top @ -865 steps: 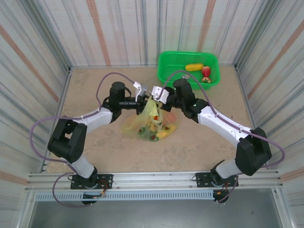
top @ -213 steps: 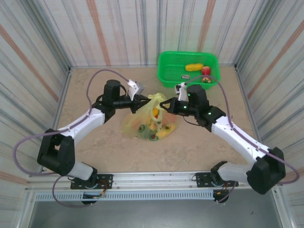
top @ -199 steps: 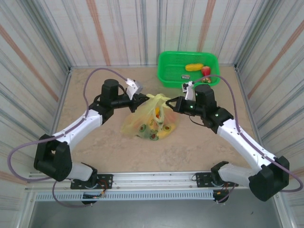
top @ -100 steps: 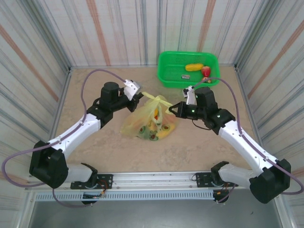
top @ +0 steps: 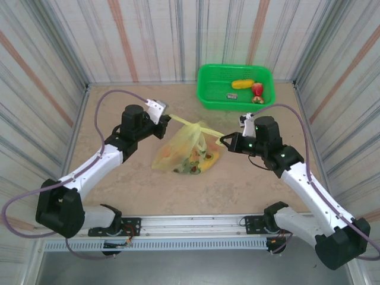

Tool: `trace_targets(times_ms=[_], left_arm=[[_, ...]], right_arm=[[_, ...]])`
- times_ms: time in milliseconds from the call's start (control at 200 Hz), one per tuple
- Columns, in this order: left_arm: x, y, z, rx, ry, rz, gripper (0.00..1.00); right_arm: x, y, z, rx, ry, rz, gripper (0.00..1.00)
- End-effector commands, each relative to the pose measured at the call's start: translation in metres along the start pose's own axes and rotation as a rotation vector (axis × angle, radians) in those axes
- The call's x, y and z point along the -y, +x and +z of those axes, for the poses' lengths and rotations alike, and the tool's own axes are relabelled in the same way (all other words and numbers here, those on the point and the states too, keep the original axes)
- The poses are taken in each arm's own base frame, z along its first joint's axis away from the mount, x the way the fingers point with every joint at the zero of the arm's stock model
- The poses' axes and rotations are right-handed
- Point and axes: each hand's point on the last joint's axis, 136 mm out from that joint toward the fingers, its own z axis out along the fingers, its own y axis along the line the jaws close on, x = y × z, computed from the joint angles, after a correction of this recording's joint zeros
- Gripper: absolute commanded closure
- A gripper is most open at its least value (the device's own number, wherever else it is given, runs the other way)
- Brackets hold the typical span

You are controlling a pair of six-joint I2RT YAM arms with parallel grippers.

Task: Place the fake fruits into the plastic bag and tie a complex knot

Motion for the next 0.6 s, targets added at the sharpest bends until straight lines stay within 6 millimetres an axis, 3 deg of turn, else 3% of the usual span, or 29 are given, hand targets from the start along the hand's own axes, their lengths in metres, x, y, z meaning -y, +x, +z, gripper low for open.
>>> trace_targets(times_ms=[0, 155, 361, 596], left_arm=[[-0.069, -0.036, -0.039, 0.141, -0.290, -0.097, 1.00], [-0.091, -0.028, -0.052, 0.161, -0.349, -0.190, 1.00], [-0.118, 0.011, -0.052, 0.124, -0.449, -0.326, 1.00], [-0.144, 0.052, -0.052, 0.082, -0.550, -0.446, 1.00]], right_arm=[[0.016, -0.006, -0.024, -0.001, 0.107, 0.007, 1.00], [0.043, -0.007, -0.021, -0.012, 0.163, 0.070, 1.00], [0.100, -0.016, -0.015, 0.101, 0.238, 0.278, 1.00], [0.146, -0.016, -0.023, 0.206, 0.336, 0.392, 1.00]])
